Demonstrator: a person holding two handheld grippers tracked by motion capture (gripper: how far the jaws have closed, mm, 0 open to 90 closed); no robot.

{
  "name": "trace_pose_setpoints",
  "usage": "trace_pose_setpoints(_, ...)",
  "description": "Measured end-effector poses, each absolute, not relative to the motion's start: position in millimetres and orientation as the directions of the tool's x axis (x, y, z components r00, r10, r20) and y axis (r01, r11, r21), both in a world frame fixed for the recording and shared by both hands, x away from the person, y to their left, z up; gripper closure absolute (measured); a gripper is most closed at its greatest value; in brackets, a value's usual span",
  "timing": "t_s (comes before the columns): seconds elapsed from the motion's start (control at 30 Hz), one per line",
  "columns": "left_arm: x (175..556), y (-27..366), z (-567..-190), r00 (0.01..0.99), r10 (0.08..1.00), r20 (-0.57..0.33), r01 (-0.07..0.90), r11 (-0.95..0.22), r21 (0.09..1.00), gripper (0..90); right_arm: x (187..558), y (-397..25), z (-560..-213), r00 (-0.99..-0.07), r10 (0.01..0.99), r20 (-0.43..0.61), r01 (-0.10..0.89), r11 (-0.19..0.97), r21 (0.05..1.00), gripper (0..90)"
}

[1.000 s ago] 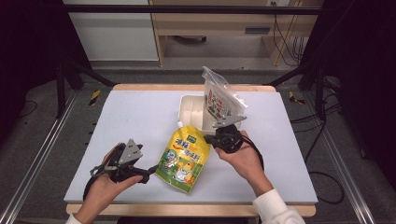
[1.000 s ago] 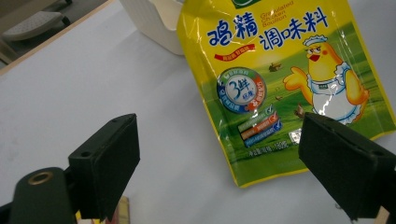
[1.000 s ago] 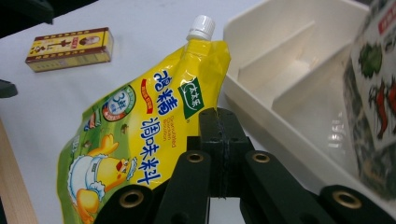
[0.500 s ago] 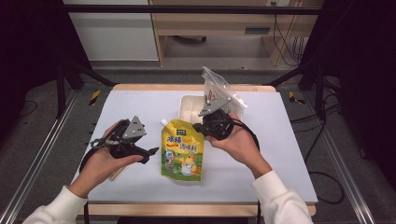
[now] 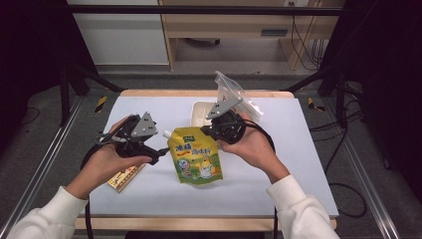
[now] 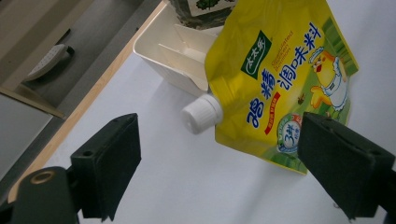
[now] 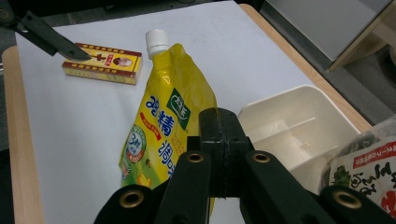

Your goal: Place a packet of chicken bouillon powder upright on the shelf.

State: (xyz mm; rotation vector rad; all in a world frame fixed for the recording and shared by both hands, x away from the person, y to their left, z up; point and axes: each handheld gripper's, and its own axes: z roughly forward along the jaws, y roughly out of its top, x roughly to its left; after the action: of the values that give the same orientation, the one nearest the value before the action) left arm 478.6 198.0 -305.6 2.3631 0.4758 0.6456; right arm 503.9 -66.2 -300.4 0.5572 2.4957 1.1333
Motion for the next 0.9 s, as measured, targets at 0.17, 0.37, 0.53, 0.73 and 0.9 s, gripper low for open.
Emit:
trace_pose_setpoints(0.17,482.3,197.7,-305.5,0.824,0.457,0.334,0.157,-0.751,0.642,15.9,499.7,-64.1,-299.6,-0.871,0.463,-0.164,0.179,0.609,0.773,90.0)
trace_pose_setpoints(0.37,488.7,196.6,-310.8,0.850,0.430,0.306,0.161,-0.764,0.625,17.9,493.2,-62.5,-297.0,-0.884,0.433,-0.177,0.145,0.613,0.777,90.0)
trace_pose_setpoints(0.53,492.3,193.2,-315.5,0.874,0.401,0.275,0.161,-0.773,0.614,20.9,487.7,-60.8,-295.2,-0.894,0.409,-0.185,0.120,0.614,0.780,90.0)
trace_pose_setpoints(0.73,495.9,187.6,-320.9,0.899,0.373,0.229,0.180,-0.792,0.584,27.9,483.2,-60.3,-293.9,-0.902,0.387,-0.194,0.098,0.619,0.779,90.0)
trace_pose_setpoints(0.9,499.3,182.2,-322.5,0.915,0.348,0.203,0.183,-0.808,0.560,41.7,478.5,-59.7,-293.2,-0.906,0.371,-0.204,0.078,0.619,0.781,90.0)
